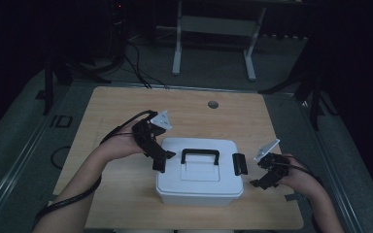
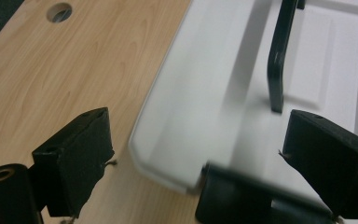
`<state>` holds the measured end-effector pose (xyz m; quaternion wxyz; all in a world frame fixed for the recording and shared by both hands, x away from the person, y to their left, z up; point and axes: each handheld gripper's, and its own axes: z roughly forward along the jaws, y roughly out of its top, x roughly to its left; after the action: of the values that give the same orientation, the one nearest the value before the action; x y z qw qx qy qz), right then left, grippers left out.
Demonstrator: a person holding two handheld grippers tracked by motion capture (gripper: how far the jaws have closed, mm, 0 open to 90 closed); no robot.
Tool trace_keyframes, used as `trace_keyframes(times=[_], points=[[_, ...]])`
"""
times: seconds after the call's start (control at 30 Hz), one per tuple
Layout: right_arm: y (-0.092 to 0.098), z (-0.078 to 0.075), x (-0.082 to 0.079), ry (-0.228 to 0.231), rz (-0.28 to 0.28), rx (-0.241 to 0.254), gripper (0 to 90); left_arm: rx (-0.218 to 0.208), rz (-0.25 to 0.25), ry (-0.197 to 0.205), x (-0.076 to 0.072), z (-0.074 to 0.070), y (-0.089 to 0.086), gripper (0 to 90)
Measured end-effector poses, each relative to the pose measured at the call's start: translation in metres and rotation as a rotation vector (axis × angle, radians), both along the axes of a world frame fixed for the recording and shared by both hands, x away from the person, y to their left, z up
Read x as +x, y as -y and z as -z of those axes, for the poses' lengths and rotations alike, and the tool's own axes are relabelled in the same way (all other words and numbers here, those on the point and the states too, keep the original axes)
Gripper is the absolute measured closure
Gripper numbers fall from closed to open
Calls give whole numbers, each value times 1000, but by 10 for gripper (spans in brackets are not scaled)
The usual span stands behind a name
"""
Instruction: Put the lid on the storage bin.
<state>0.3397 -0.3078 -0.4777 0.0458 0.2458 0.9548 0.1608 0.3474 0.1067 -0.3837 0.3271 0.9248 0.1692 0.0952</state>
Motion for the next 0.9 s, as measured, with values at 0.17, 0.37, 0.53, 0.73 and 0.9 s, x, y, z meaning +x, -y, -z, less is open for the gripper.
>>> trace_keyframes(times=[0.17,0.37,0.53,0.73,0.9], points=[[2,2,0,1,10,5,180,-21,-49,-5,-1,7,-23,85],[4,5,0,4,21,18,180,-49,-103,0,-5,17,-53,85],[7,7,1,7,31,26,180,-98,-163,-9,-8,27,-79,85],[8,8,1,12,46,44,180,-124,-199,-26,-13,43,-100,85],[10,10,2,24,64,60,180,-130,-229,-32,-18,57,-115,85]])
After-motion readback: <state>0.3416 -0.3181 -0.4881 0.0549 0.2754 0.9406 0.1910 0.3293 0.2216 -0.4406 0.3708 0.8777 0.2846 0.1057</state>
